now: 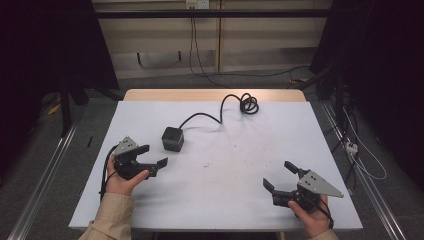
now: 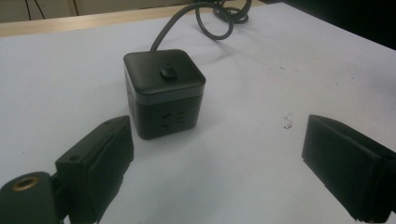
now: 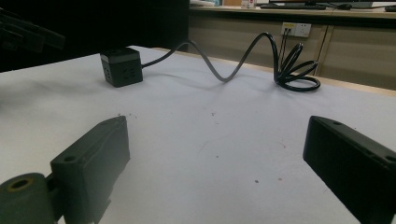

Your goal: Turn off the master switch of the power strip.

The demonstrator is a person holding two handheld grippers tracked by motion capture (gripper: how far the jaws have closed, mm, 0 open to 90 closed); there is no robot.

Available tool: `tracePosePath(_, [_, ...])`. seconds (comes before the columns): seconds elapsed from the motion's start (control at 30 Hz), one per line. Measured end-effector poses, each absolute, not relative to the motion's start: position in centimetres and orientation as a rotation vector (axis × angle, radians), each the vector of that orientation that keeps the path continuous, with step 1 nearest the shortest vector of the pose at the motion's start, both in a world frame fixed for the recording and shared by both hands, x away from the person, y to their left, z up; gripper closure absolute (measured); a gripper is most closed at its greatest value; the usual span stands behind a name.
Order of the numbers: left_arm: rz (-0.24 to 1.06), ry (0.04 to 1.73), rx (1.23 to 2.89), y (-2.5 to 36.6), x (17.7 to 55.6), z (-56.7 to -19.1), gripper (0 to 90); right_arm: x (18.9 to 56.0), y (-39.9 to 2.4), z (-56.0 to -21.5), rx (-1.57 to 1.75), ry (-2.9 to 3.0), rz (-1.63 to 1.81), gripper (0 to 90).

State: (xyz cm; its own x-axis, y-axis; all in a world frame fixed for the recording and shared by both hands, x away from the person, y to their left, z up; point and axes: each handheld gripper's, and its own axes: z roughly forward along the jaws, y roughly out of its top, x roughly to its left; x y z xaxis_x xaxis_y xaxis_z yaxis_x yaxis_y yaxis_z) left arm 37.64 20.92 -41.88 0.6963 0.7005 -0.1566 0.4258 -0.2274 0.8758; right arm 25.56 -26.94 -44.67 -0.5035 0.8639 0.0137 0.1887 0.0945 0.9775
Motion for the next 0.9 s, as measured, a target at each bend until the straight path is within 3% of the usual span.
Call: tracePosePath(0.9, [0.368, 0.859, 1.893, 22.6, 35.7, -42.8, 7.1, 25.6, -26.9, -44.7, 1.038, 1.782, 1.445, 6.7])
